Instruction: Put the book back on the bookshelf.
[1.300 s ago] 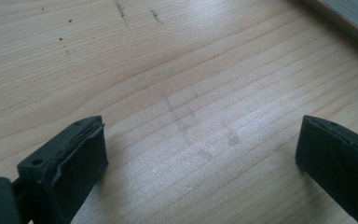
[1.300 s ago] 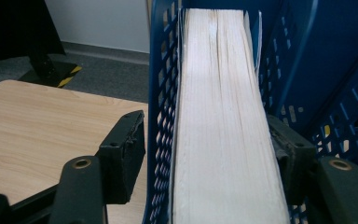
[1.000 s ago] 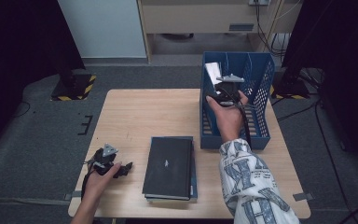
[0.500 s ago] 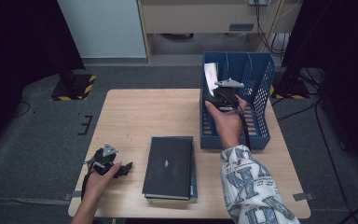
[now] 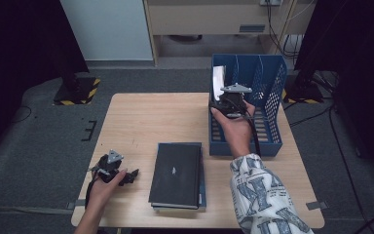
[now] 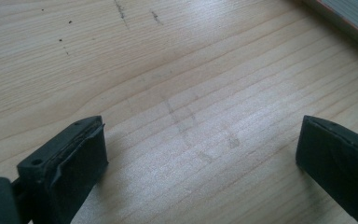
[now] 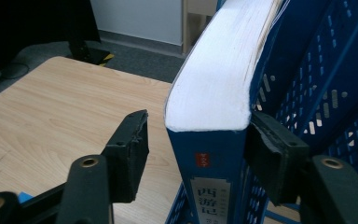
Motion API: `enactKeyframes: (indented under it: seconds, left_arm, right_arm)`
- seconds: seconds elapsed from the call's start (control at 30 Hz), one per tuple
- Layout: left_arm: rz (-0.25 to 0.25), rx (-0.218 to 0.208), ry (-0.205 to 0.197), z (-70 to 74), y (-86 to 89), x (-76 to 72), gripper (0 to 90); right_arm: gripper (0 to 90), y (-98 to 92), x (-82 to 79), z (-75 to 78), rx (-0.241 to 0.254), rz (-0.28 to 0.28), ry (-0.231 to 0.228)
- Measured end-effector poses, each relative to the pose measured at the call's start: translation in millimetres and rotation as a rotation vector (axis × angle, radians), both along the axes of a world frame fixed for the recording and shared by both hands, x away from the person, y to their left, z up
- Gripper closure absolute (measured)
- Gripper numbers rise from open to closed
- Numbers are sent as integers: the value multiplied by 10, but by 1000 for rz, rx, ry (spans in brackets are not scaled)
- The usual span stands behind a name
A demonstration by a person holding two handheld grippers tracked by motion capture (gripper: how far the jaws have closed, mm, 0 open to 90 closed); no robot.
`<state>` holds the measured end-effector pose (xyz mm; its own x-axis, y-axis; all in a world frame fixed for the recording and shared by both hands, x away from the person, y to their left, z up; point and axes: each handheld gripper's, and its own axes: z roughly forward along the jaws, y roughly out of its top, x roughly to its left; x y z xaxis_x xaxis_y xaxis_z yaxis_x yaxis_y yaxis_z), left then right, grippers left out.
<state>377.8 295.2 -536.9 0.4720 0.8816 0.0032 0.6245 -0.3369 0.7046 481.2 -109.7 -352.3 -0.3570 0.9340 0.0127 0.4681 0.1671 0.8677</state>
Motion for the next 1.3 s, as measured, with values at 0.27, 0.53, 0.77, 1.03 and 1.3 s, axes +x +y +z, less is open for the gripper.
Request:
enactKeyframes:
  seconds: [0.27,0.53,0.77,1.03,1.3]
  left_arm:
    - [2,-2,1,0,-4,1,11]
    - [5,-5,2,-1,-10,-5,10]
    - [7,-1,6,0,-14,-2,6]
    - [4,5,10,0,-22,3,0]
    - [14,5,10,-1,-32,13,0]
  right_arm:
    - [262,-81,10,-55,40,16,18]
    - [157,-190,-87,-109,42,14,18]
    - [132,-387,-263,-155,84,40,40]
    - [181,-515,-479,-297,82,95,52]
    - [143,-492,-754,-516,3,195,55]
